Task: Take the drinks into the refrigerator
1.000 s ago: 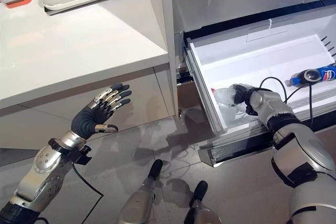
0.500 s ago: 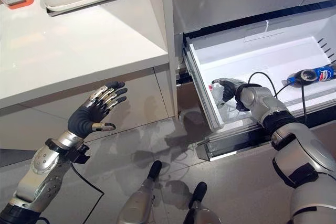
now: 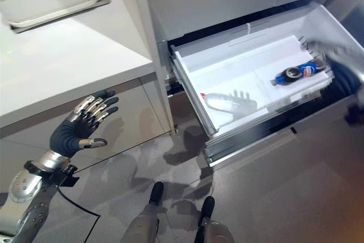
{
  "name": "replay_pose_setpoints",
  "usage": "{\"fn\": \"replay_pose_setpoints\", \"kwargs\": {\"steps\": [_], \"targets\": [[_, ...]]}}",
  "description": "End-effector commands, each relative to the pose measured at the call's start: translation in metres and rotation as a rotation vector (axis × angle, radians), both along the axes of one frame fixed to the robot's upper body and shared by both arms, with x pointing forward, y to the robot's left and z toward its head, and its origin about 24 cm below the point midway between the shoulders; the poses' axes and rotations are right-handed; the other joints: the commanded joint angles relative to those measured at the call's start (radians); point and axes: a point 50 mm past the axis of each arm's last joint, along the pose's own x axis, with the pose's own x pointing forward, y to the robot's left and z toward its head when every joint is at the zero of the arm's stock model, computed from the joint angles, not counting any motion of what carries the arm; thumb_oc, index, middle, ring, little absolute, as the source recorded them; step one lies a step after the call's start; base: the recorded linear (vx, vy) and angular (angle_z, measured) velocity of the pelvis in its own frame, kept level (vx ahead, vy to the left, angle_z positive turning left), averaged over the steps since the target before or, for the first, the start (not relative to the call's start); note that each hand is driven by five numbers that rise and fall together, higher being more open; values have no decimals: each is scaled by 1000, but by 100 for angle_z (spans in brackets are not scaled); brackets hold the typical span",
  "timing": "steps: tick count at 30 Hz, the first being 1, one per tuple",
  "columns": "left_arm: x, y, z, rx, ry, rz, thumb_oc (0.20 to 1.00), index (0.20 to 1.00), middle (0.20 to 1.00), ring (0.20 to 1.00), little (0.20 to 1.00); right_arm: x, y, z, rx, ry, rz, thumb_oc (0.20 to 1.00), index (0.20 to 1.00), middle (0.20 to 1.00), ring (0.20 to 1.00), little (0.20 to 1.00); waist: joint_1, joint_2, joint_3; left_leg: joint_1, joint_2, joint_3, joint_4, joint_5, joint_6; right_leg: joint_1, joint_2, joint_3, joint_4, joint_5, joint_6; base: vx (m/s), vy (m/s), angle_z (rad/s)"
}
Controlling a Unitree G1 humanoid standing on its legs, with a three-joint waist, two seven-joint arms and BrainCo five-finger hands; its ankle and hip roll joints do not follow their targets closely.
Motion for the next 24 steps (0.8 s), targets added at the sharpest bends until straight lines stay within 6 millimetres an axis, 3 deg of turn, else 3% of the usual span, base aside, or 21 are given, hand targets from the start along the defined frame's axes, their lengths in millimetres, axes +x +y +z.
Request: {"fn": "replay_pose_setpoints", "kwargs": {"steps": [1, 2, 3, 4, 5, 6, 9, 10, 13, 15, 16, 17, 19, 20, 21, 22, 24], "targets": [[-5, -5, 9, 19, -84, -13, 1000, 1000, 1000, 1000, 1000, -6, -14, -20, -15, 100, -58, 1000, 1000, 1000, 1000, 1000, -11, -31, -52, 89, -49, 37, -11, -110, 81, -27, 44, 1, 126, -140, -28, 21, 18, -18], [-7, -6, 6, 5, -75, -13, 1000, 1000, 1000, 1000, 1000, -13, -21, -58, 33, 249, -102, 1000, 1000, 1000, 1000, 1000, -16, -31, -52, 97, -48, 44, -8, -120, 81, -20, 45, 8, 125, -144, -27, 6, 31, -16], [-7, -8, 5, -2, -74, -19, 1000, 1000, 1000, 1000, 1000, -16, -22, -80, 63, 332, -112, 545, 545, 545, 545, 545, -14, -29, -55, 91, -52, 44, -4, -117, 83, -23, 43, 8, 123, -138, -26, 4, 33, -11], [-6, -7, 4, -2, -76, -15, 1000, 1000, 1000, 1000, 1000, -15, -25, -96, 101, 368, -135, 316, 316, 316, 316, 316, -12, -28, -56, 92, -52, 48, 0, -120, 84, -21, 42, 12, 122, -138, -25, -13, 35, -10], [-6, -8, 4, -6, -81, -9, 1000, 1000, 1000, 1000, 1000, -16, -25, -115, 136, 417, -154, 200, 200, 200, 200, 200, -10, -23, -55, 93, -52, 49, 2, -122, 85, -20, 41, 14, 122, -137, -26, -2, 28, -16], [-5, -7, 4, -7, -85, -4, 1000, 1000, 1000, 1000, 1000, -11, -17, -140, 146, 501, -139, 200, 200, 200, 200, 200, -8, -23, -51, 97, -52, 53, 4, -125, 86, -17, 42, 20, 122, -139, -27, -2, 23, -20], [-2, -11, 5, -37, -108, 4, 1000, 1000, 1000, 1000, 1000, 1, 1, -177, 198, 574, -117, 200, 200, 200, 200, 200, 2, -12, -54, 98, -54, 54, 6, -125, 86, -11, 40, 19, 118, -139, -27, 5, 13, -9], [-1, -12, 5, -48, -116, 4, 1000, 1000, 1000, 1000, 1000, 10, 17, -188, 229, 591, -76, 200, 200, 200, 200, 200, 3, -9, -52, 101, -55, 53, 4, -125, 88, -9, 40, 21, 117, -139, -28, 0, 0, 0], [1, -18, 6, -73, -129, -8, 1000, 1000, 1000, 1000, 1000, 31, 52, -209, 247, 607, 7, 200, 200, 200, 200, 200, 18, 2, -51, 106, -57, 48, 4, -125, 90, -1, 38, 18, 115, -142, -30, 4, 1, 1], [1, -21, 6, -82, -130, -16, 1000, 1000, 1000, 1000, 1000, 37, 61, -213, 260, 604, 25, 200, 200, 200, 200, 200, 25, 6, -50, 107, -58, 46, 4, -124, 91, 0, 37, 17, 115, -141, -31, 0, 0, 0], [2, -22, 6, -87, -130, -19, 1000, 1000, 1000, 1000, 1000, 44, 72, -214, 265, 589, 54, 200, 200, 200, 200, 200, 31, 9, -50, 108, -59, 44, 4, -124, 91, 1, 37, 18, 114, -142, -31, 0, 0, 0], [3, -24, 7, -93, -136, -38, 1000, 1000, 1000, 1000, 1000, 62, 99, -211, 199, 574, 148, 200, 200, 200, 200, 200, 46, 14, -46, 112, -61, 45, 4, -127, 93, 2, 37, 24, 117, -141, -31, 0, 0, 0], [3, -24, 7, -93, -136, -36, 1000, 1000, 1000, 1000, 1000, 63, 99, -211, 199, 573, 150, 200, 200, 200, 200, 200, 44, 14, -47, 111, -61, 44, 4, -127, 93, 2, 37, 24, 116, -141, -31, 0, 0, 0], [8, -30, 6, -94, -122, -80, 1000, 1000, 1000, 1000, 1000, 87, 127, -195, 87, 542, 253, 200, 200, 200, 200, 200, 70, 20, -48, 112, -63, 42, 6, -128, 93, 5, 36, 25, 116, -141, -29, 12, -25, 3], [8, -30, 6, -94, -123, -79, 1000, 1000, 1000, 1000, 1000, 87, 127, -195, 87, 541, 253, 200, 200, 200, 200, 200, 69, 20, -48, 112, -63, 42, 6, -128, 93, 5, 36, 25, 116, -141, -29, 27, -37, -2], [9, -34, 9, -93, -128, -101, 1000, 1000, 1000, 1000, 1000, 102, 143, -175, 78, 474, 300, 200, 200, 200, 200, 200, 86, 22, -48, 113, -64, 41, 8, -128, 93, 5, 36, 26, 118, -141, -29, 23, -19, -3], [10, -36, 11, -91, -132, -111, 1000, 1000, 1000, 1000, 1000, 115, 156, -153, 72, 392, 336, 200, 200, 200, 200, 200, 99, 24, -51, 110, -65, 36, 10, -127, 94, 3, 36, 24, 120, -142, -29, 26, -18, -5]]}}
